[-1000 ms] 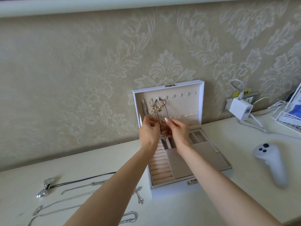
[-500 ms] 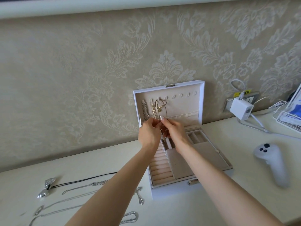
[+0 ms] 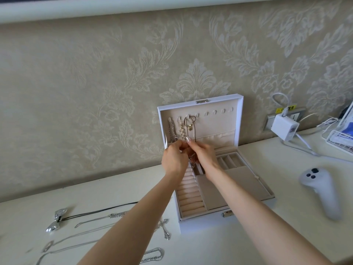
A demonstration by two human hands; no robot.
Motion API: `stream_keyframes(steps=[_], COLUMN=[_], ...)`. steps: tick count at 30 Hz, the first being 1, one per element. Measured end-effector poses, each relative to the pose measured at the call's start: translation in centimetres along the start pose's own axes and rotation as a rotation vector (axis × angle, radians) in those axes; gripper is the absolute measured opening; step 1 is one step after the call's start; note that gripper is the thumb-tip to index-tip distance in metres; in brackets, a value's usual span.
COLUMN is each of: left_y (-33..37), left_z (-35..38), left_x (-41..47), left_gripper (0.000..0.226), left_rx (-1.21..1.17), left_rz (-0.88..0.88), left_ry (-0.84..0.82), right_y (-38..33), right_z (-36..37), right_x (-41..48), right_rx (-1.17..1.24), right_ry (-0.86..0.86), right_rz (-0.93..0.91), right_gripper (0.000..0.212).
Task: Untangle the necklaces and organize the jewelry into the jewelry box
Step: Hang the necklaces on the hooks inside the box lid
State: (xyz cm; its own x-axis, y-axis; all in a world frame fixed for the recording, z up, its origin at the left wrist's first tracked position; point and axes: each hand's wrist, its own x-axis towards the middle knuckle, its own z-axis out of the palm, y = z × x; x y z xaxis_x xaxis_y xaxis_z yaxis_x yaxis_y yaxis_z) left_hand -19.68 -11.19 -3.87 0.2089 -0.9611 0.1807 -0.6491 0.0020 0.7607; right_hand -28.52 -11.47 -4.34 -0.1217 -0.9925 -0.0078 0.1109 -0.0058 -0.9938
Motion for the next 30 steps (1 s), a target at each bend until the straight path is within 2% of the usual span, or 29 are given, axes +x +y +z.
stream_keyframes(steps=[5, 7, 11, 13, 15, 18, 23, 27, 30], left_y=[-0.5, -0.4, 0.7, 1.6, 2.6, 3.1, 2.2, 2.4, 1.8], left_z=[0.0, -0.2, -0.5, -0.6, -0.6, -0.6, -0.8, -1.0, -0.8], left_x=[0.0, -0.5, -1.2, -0.6, 0.2, 0.8, 0.3, 0.7, 0.9], left_gripper=[0.012, 0.012, 0.027, 0.042, 0.051, 0.047, 0.045, 0.037, 0.038], left_rx=[0.065, 0.111, 0.192, 0.302, 0.368, 0.427, 0.476, 0.462, 0.497], left_rz=[0.07, 0.14, 0.323, 0.38, 0.364, 0.32, 0.297, 0.32, 0.508], left_ry=[0.003, 0.068, 0.233, 0.182, 0.112, 0.058, 0.003, 0.004, 0.121], right_y=[0.3, 0.1, 0.1, 0.3, 0.4, 0.6, 0.7, 0.7, 0.7], right_z=[0.2, 0.0, 0.0, 0.1, 0.0, -0.1, -0.6, -0.9, -1.0], right_x=[0.5, 0.7, 1.0, 1.3, 1.4, 1.4, 1.0, 0.8, 0.6], right_rx=[-0.036, -0.035, -0.024, -0.069, -0.104, -0.1, 0.004, 0.07, 0.096], right_ry=[0.004, 0.011, 0.013, 0.013, 0.023, 0.033, -0.008, 0.042, 0.11], right_rz=[-0.036, -0.042, -0.009, -0.01, -0.009, 0.005, 0.049, 0.027, 0.011], right_gripper=[0.015, 0.015, 0.018, 0.022, 0.03, 0.034, 0.012, 0.008, 0.002])
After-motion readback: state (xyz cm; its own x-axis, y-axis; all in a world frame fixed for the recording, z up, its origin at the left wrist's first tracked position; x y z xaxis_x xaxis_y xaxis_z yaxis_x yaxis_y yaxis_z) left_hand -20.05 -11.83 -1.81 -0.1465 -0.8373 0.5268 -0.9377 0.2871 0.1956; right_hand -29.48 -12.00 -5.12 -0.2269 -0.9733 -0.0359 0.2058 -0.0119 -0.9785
